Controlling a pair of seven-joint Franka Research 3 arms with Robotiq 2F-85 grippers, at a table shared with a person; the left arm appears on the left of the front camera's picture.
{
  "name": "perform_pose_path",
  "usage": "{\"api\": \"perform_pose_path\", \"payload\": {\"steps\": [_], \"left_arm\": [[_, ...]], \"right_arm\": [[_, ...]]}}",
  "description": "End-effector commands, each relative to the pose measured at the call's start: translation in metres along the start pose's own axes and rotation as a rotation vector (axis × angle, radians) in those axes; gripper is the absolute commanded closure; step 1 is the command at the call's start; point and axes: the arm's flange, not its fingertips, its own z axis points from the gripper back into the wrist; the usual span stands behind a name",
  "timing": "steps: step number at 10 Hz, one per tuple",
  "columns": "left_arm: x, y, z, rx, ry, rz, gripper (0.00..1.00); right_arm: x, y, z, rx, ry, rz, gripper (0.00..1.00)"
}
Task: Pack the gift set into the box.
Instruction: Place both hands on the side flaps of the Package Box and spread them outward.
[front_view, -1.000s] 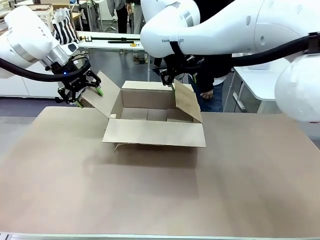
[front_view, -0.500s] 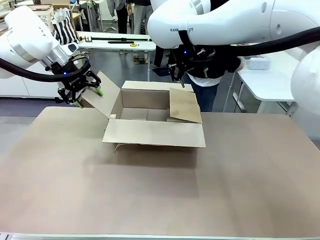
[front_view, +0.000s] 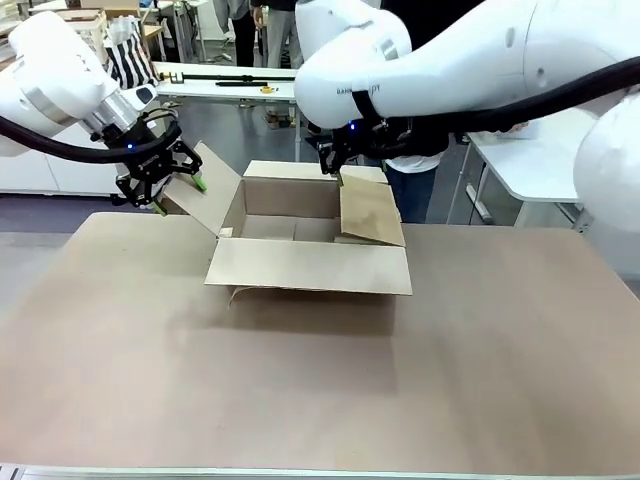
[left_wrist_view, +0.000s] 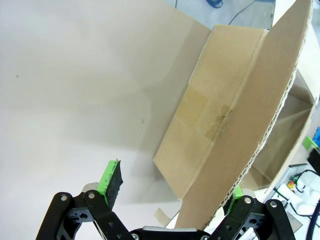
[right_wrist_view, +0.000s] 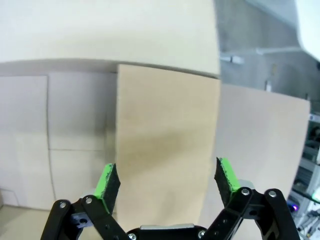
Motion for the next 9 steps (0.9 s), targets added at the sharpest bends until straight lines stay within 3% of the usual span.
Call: {"api": "perform_pose_path", "payload": {"steps": [1, 5, 9], "left_arm": [[-0.001, 0.001, 0.001, 0.014, -0.002, -0.005, 0.00], [-0.001, 0.001, 0.001, 0.014, -0.002, -0.005, 0.00], [-0.001, 0.001, 0.001, 0.014, -0.002, -0.005, 0.00]], "right_arm": [[0.002, 0.013, -0.001, -0.030, 0.008, 0.061, 0.00], [0.003, 0.025, -0.012, -0.232, 0.082, 0.087, 0.00], [0.003, 0.012, 0.003, -0.289, 0.068, 0.072, 0.00]]}}
